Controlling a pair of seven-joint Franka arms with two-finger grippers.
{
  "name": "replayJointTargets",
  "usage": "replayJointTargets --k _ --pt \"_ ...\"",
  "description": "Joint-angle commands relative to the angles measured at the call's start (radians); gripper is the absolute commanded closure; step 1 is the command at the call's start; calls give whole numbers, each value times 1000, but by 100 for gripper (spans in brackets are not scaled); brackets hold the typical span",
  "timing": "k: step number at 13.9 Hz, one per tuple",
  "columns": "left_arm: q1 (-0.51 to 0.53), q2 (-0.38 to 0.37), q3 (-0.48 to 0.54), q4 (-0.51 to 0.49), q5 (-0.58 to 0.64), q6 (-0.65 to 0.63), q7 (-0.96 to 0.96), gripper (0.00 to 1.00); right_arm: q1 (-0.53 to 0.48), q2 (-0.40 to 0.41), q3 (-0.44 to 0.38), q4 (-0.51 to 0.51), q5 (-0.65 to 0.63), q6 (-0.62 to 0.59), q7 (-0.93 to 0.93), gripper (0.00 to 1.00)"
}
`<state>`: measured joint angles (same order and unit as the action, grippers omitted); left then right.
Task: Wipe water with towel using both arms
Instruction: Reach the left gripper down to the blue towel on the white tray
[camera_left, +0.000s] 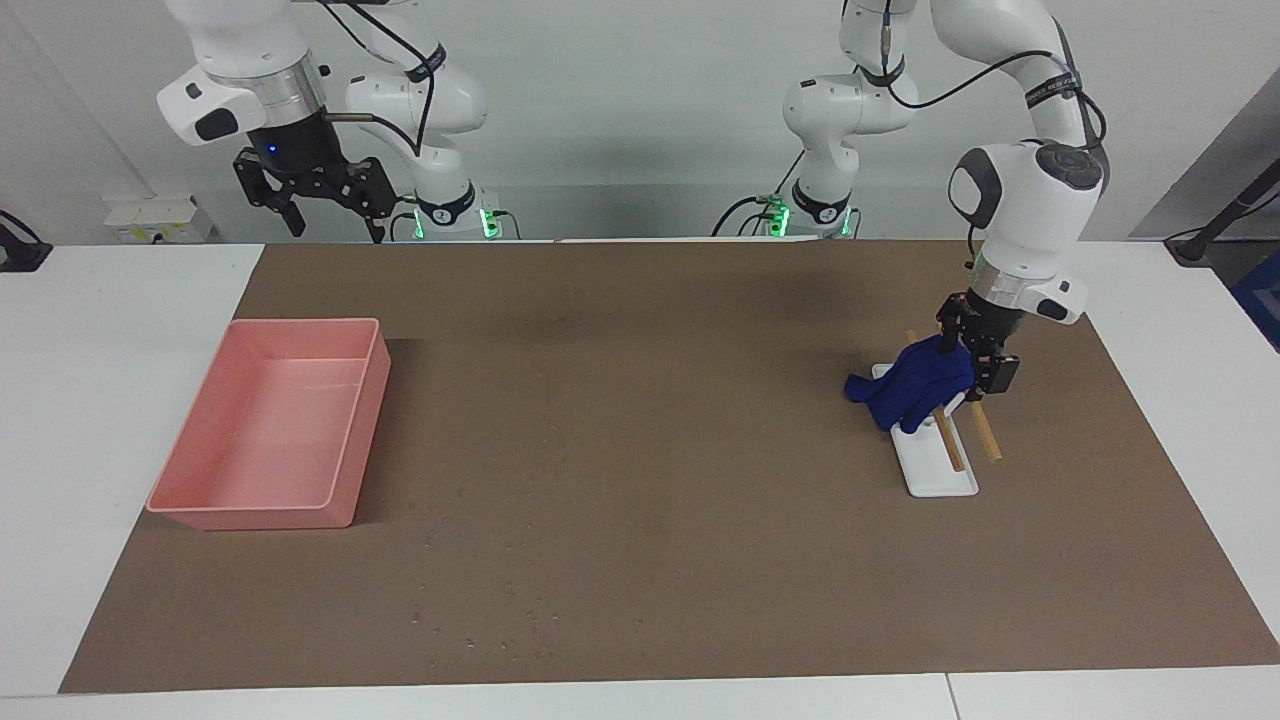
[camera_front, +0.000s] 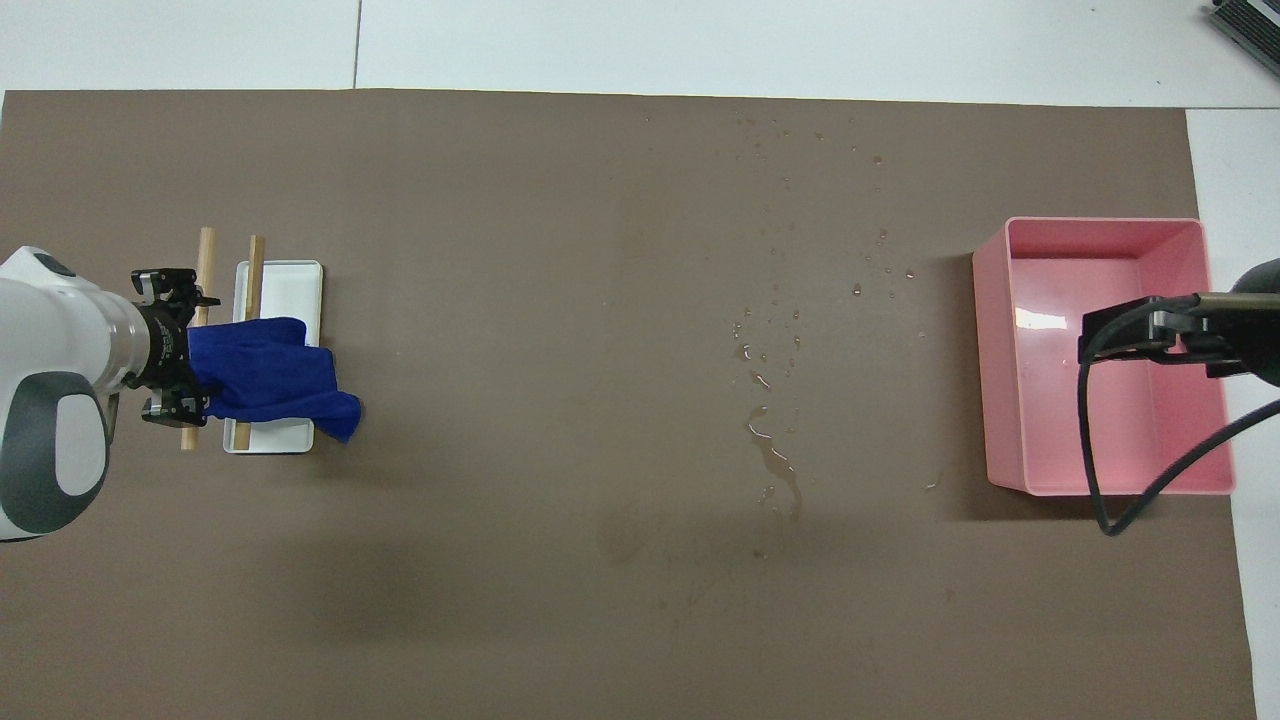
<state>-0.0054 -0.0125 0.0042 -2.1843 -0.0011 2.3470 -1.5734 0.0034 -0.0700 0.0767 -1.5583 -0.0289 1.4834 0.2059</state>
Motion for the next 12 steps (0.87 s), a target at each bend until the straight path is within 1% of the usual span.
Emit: replayJointTargets --k 1,2,5,6,8,12 --pt "-11 13 7 -37 -3 67 -11 0 -10 -25 5 -32 -8 8 -11 0" --pt "-11 13 7 -37 -3 67 -11 2 -8 -27 6 -32 -8 8 -7 0" --pt "-11 13 7 -37 -2 55 -2 16 -3 -27 6 -32 -8 8 -5 0" --pt "-11 13 7 -32 -2 45 1 16 -3 -27 6 -32 -8 8 -5 0" --pt "-11 13 7 -15 0 -1 21 19 -5 -27 6 -32 -8 8 -5 0" --pt "-11 14 7 24 0 -70 49 19 -5 -27 6 -32 -8 8 -7 0"
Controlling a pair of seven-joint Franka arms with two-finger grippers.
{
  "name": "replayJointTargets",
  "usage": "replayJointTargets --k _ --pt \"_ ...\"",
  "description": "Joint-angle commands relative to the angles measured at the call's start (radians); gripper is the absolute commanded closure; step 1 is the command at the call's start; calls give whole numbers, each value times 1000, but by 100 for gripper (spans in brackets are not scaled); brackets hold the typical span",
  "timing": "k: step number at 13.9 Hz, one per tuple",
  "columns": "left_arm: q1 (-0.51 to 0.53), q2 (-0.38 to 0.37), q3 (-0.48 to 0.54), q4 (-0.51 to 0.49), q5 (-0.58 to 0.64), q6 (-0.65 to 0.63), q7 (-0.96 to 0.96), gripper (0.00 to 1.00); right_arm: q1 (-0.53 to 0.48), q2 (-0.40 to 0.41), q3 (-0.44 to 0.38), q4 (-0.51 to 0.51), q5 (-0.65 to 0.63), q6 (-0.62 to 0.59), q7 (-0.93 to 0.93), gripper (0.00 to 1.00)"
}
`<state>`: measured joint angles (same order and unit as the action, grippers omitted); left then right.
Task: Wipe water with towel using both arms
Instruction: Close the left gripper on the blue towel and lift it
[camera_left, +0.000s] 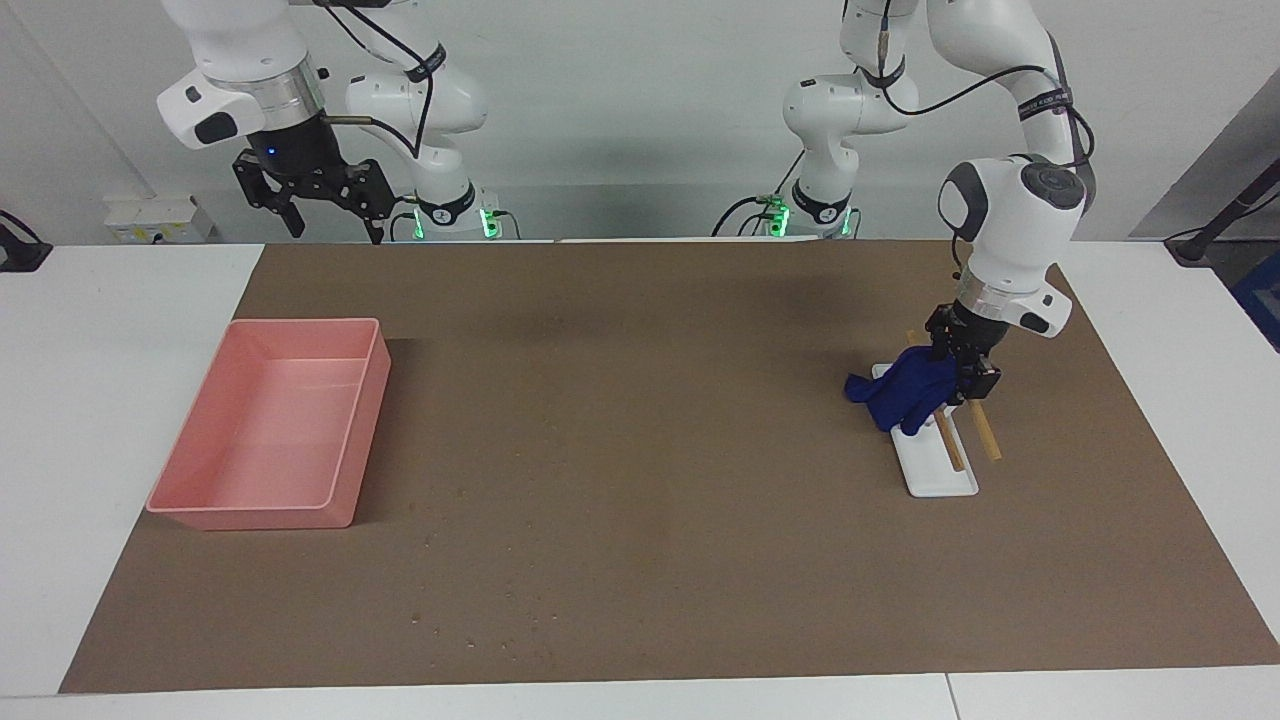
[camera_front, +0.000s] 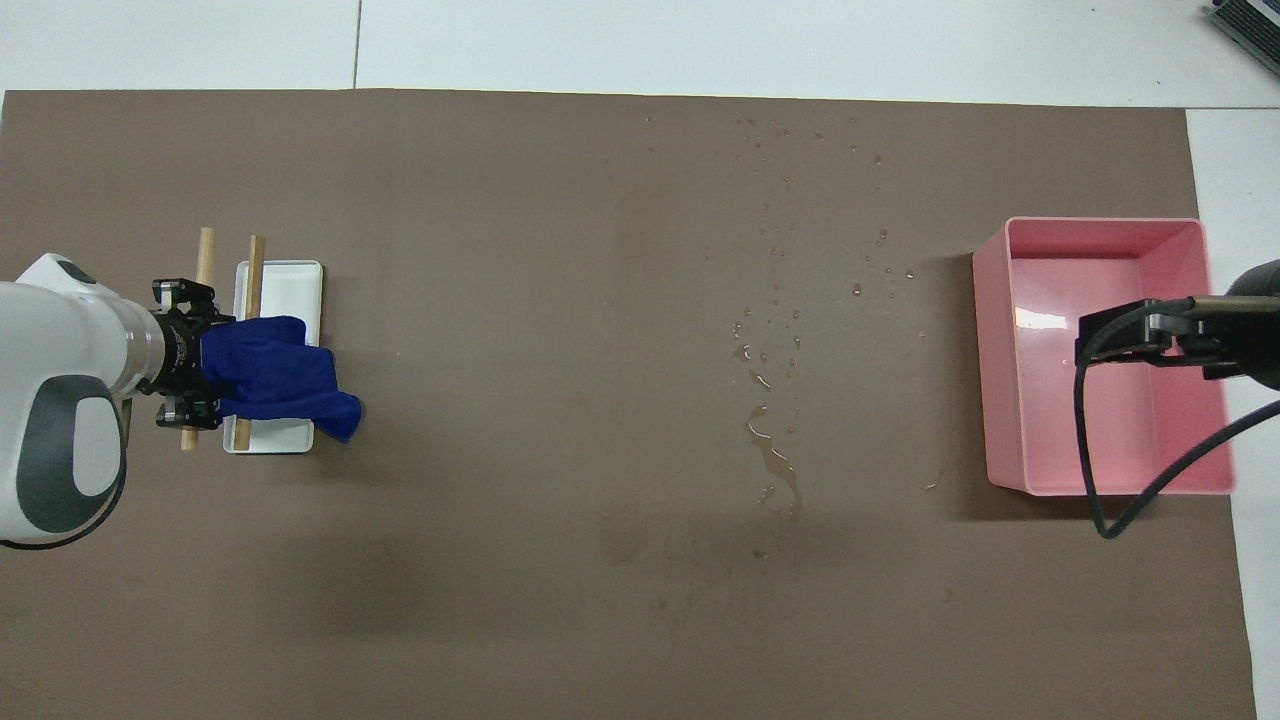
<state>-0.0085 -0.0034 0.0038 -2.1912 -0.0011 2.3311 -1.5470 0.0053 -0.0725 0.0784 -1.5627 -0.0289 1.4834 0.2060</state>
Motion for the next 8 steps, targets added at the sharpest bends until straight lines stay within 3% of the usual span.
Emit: replayJointTargets --k 1,6,8 --pt "-8 5 7 45 0 -77 33 19 -5 -24 4 -28 -8 8 -7 0" --pt "-15 2 7 61 0 -115 41 31 -7 -27 4 -31 -8 8 -7 0" --pt "-13 0 7 59 0 -114 42 43 -7 -27 4 -31 -8 8 -7 0"
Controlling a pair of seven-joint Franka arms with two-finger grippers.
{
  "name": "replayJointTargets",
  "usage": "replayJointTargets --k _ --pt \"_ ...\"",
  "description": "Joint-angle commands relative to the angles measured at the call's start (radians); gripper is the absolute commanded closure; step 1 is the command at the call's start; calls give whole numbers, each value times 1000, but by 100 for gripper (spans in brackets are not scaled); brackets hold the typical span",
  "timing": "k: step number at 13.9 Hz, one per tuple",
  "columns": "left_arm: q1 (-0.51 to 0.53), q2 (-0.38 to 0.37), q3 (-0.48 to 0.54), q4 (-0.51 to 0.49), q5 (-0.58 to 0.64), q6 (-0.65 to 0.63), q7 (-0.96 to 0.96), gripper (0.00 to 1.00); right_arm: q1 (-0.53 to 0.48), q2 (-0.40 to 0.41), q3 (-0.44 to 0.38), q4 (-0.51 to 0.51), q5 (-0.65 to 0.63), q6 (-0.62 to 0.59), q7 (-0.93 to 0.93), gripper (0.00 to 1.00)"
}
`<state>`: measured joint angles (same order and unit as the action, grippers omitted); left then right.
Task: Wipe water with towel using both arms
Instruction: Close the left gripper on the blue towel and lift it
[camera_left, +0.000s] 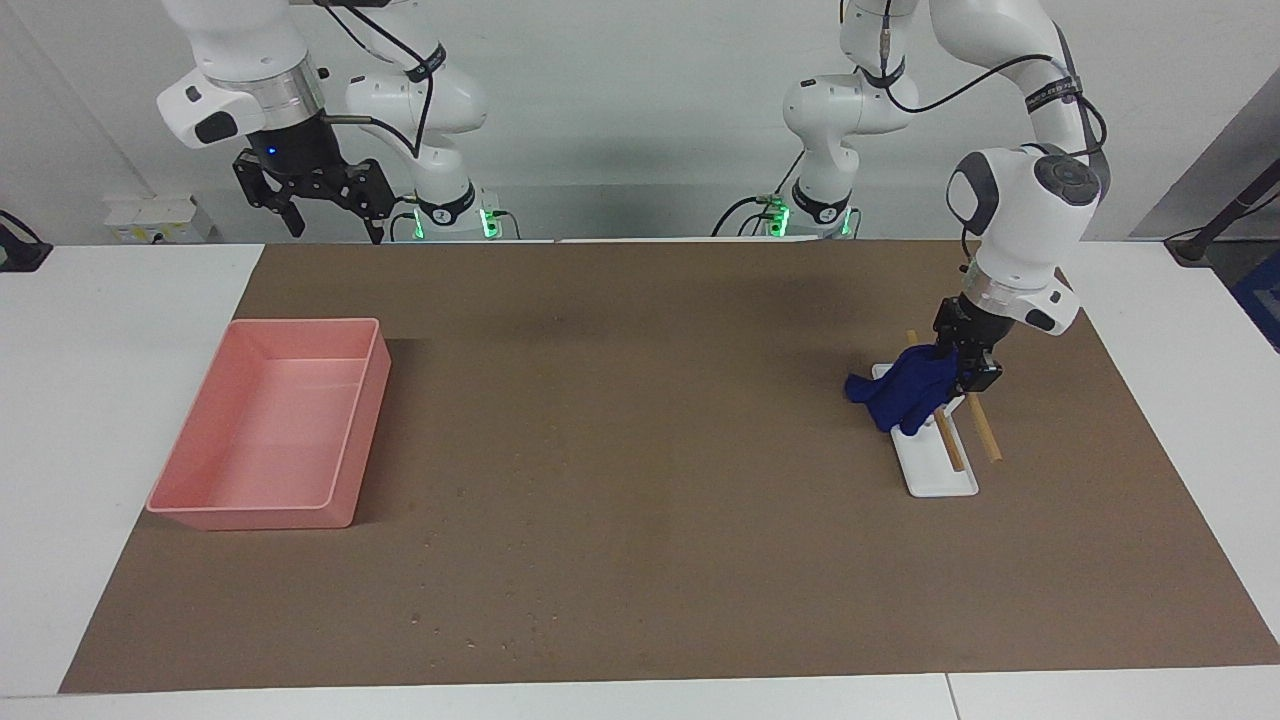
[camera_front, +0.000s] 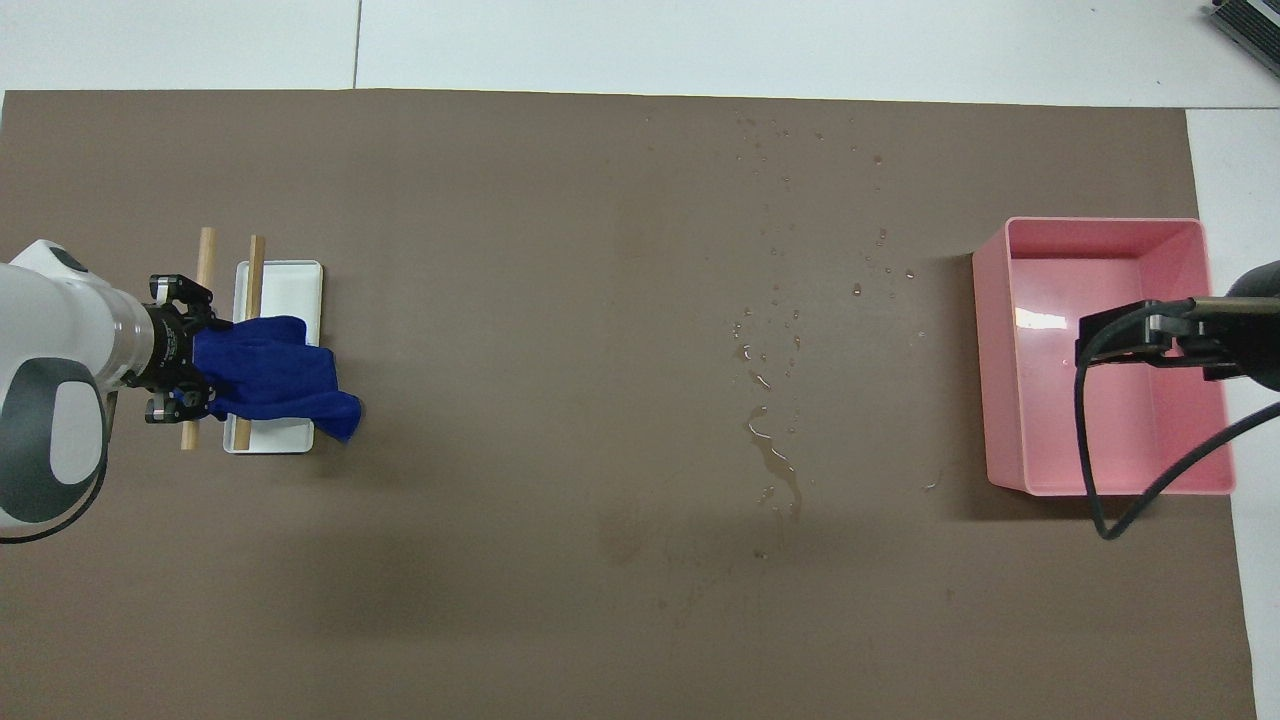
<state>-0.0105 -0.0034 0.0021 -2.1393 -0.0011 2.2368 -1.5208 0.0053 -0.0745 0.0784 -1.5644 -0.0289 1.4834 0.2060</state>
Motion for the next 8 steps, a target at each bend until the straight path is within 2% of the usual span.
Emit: replayJointTargets --k 1,4,6,8 --pt "-11 2 9 9 0 -22 11 51 -7 -25 4 -29 -8 8 -7 0" --pt "-13 2 9 18 0 -35 10 59 -7 -25 4 -28 -8 8 -7 0" --pt "-11 2 9 47 0 -71 13 70 -7 -25 4 -29 -8 8 -7 0" --pt "-13 5 7 84 0 -106 13 76 -7 -25 4 -29 -8 8 -7 0"
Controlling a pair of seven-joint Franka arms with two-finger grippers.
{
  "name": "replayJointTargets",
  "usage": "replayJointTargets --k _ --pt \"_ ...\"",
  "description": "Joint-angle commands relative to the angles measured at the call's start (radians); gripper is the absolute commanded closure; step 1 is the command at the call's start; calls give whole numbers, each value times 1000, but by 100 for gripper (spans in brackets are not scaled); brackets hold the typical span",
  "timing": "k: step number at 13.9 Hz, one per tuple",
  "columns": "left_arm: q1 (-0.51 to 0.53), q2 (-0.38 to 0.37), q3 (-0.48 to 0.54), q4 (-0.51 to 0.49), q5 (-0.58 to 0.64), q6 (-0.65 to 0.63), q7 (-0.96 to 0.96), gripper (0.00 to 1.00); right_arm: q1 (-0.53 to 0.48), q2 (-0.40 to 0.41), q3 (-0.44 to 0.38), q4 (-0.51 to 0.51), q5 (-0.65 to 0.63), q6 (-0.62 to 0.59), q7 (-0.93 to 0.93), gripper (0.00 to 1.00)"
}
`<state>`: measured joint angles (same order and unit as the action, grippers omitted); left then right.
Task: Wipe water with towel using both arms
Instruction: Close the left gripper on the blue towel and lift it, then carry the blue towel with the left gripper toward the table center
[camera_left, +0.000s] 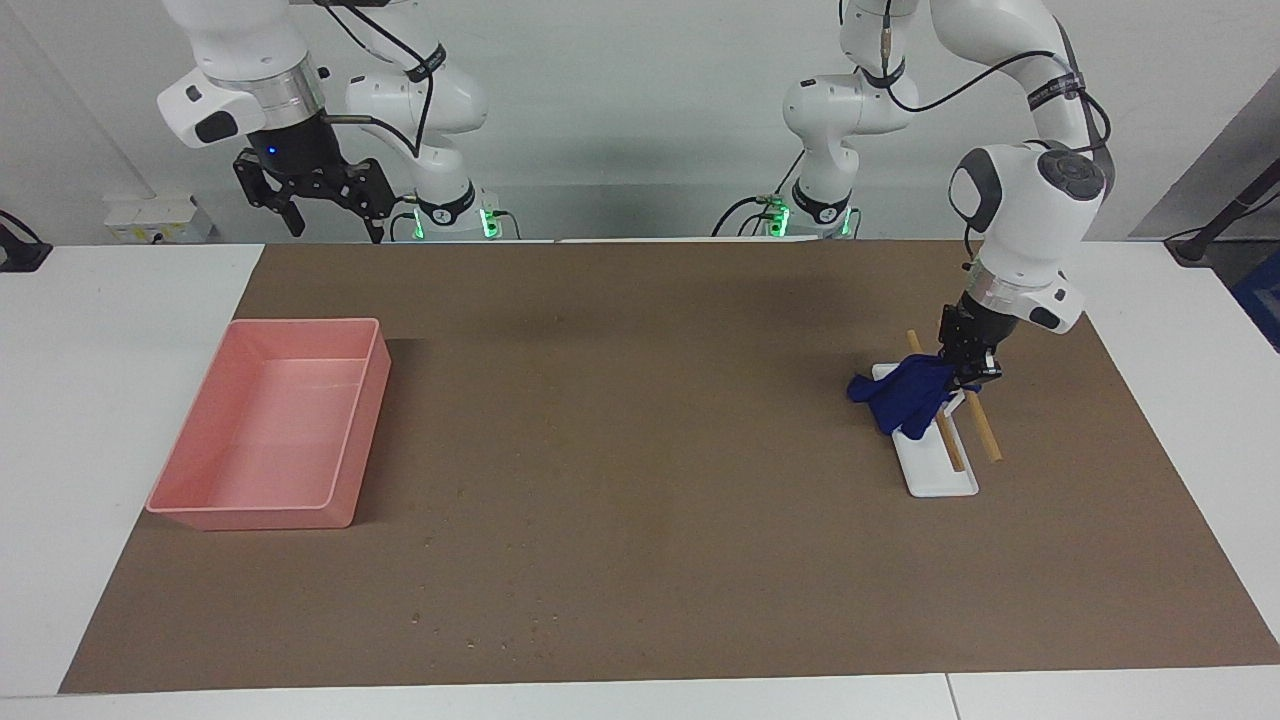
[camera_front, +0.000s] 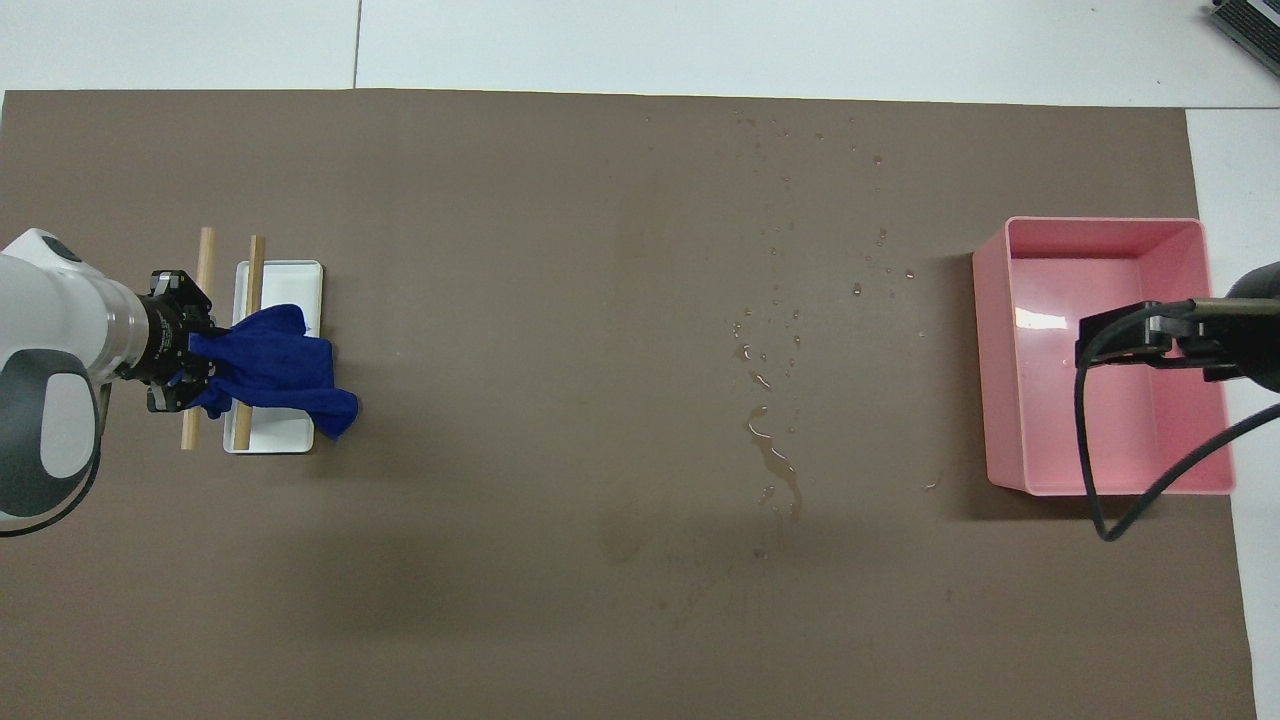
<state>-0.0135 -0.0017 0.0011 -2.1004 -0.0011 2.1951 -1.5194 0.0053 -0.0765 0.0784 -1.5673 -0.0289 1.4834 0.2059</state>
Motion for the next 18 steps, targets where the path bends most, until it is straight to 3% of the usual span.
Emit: replayJointTargets --k 1,5,11,14,18 --pt "-11 3 8 63 0 -90 11 83 -7 -22 4 -25 -8 8 -7 0" --pt "-39 2 7 160 -10 -202 11 100 -7 -22 4 -25 -8 9 -7 0" --pt "-92 -7 -3 324 -135 -353 1 100 -7 -22 4 -20 -8 9 -5 0" --pt "-114 -18 -55 327 -180 -345 -46 100 -4 -22 11 -20 -8 9 -5 0" --pt "-141 -17 -163 329 -208 -259 -252 100 -2 -22 12 -20 -8 9 -5 0"
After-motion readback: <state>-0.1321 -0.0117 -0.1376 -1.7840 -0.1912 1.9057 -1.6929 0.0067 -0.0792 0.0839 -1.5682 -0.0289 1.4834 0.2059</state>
